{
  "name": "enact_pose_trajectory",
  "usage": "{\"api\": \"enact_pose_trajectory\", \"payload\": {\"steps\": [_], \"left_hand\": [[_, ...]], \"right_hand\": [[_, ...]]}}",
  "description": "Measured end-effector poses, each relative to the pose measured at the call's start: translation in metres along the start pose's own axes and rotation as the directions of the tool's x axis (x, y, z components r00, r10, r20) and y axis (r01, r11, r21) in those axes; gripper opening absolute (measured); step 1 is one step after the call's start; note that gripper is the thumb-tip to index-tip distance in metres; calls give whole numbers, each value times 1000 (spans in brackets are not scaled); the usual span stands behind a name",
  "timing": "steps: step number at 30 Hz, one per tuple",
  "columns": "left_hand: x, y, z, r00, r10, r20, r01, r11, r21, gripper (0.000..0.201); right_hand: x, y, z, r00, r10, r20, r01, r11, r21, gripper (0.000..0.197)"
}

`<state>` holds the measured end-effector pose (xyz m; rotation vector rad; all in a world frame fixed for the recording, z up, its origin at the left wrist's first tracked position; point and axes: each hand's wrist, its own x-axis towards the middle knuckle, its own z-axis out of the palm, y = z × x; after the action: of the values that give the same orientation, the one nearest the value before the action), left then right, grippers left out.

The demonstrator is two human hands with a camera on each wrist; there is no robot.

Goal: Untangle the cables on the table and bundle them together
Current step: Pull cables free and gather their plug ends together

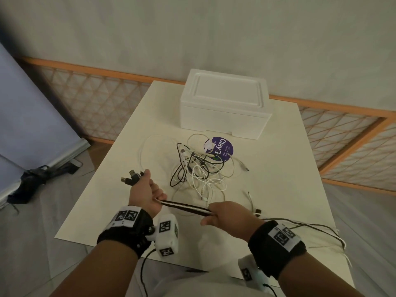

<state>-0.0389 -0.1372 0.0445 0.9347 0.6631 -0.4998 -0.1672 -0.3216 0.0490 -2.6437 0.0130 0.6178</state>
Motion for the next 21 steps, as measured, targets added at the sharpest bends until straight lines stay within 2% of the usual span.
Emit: {"api": "enact_pose_trajectory", "payload": {"steps": [4,8,13,15,16,18,20,21], "left_hand": [[7,-4,-9,999,-23,-33,23,999,25,49],[18,2,-29,996,-10,-90,13,999,29,47],[22,-16,-53,986,-32,-166,32,999,0,46],[22,-20,-56,984,-27,-173,26,1000,-5,46],[22,-21,-57,987,-29,-160,29,1000,-2,46],[21,-22,-55,993,-51,-102,53,998,16,44],[19,-25,-48,995,-92,-35,93,995,46,40],[17,-26,-42,994,-110,-7,110,992,63,38]], "right_hand": [[-11,12,0,998,61,3,-61,998,33,57],[-18,39,4,970,233,63,-240,958,156,57],[-20,70,18,940,315,133,-320,947,12,67],[-21,82,18,927,372,54,-374,926,46,44],[-22,86,17,912,409,-32,-406,911,73,35],[-20,96,14,814,545,-202,-509,836,204,28],[-15,106,15,723,658,-211,-585,745,320,23],[-11,109,17,709,686,-165,-619,717,320,26]]}}
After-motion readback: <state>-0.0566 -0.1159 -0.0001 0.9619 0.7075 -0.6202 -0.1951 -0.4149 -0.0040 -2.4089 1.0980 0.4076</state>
